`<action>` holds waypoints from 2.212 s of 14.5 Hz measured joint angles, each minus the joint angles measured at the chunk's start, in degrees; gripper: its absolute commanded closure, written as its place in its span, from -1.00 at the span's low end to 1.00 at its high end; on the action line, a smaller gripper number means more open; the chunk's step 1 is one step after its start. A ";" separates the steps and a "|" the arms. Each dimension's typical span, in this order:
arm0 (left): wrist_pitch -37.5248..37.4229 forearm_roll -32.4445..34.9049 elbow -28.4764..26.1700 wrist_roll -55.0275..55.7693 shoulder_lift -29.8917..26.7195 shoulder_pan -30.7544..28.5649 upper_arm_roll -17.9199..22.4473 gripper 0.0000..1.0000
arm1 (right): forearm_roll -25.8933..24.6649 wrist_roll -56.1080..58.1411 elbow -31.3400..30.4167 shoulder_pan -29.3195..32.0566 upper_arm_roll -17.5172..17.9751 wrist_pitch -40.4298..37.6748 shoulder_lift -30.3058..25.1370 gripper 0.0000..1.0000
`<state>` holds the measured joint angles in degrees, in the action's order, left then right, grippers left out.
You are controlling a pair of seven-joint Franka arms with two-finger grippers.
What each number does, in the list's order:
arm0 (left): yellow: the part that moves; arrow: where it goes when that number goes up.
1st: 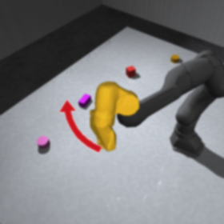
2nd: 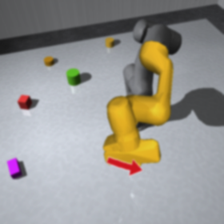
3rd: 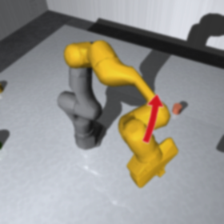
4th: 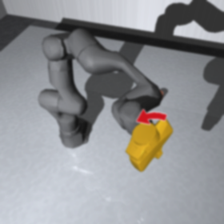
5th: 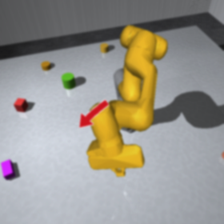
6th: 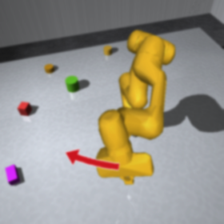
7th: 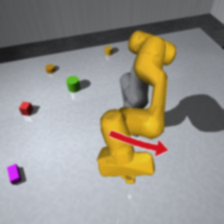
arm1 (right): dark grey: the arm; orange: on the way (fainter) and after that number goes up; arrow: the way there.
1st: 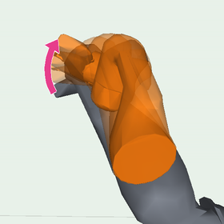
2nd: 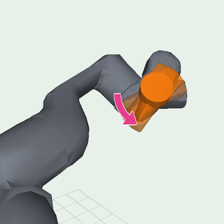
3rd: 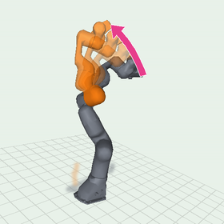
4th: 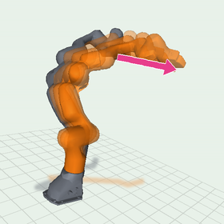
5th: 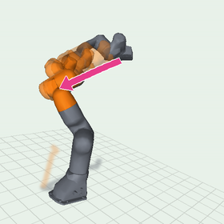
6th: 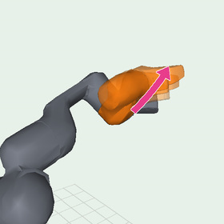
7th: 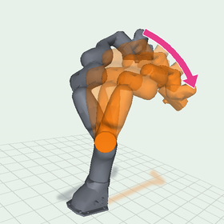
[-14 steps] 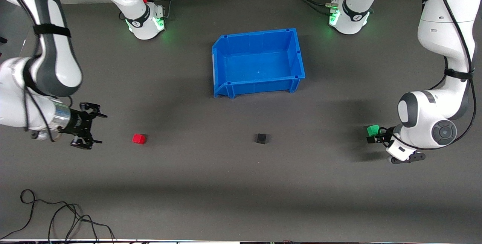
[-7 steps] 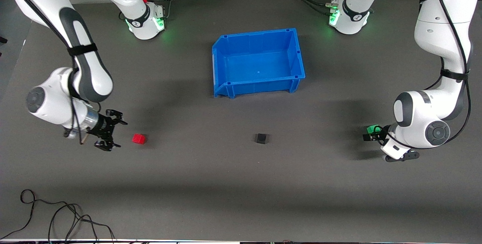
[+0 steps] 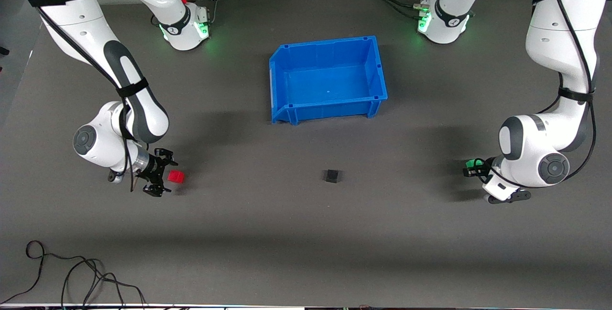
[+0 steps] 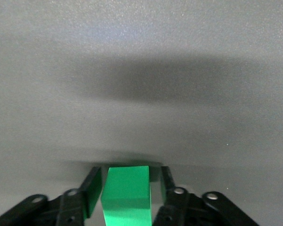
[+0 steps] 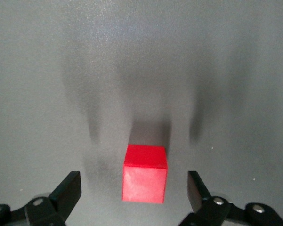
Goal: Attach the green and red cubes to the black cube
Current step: 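Close the right gripper on the red cube while the left gripper grasps the green, then carry the red cube and green cube toward the black cube with both grippers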
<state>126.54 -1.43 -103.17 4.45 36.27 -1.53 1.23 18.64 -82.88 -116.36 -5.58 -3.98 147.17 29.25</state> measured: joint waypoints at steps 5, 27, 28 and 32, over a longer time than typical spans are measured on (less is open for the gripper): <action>0.00 0.01 -0.15 -0.02 0.00 -0.02 0.01 0.76 | 0.01 1.49 0.04 -0.01 0.00 0.00 1.08 -0.51; -15.01 -7.75 19.25 41.36 0.06 5.78 -1.68 1.00 | 0.04 7.48 5.87 -0.29 0.18 -9.92 0.31 0.39; -15.01 -8.39 19.38 44.50 0.31 6.23 -1.81 1.00 | 0.04 7.88 7.73 -0.91 0.26 -12.42 0.07 0.39; -14.92 -8.57 21.27 63.88 3.27 11.42 -2.24 1.00 | 0.00 8.14 11.40 -6.57 0.39 -14.56 -0.35 0.39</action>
<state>111.62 -10.00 -81.90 68.33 39.54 9.89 -1.02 18.63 -74.74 -104.96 -12.15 -3.59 132.61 28.90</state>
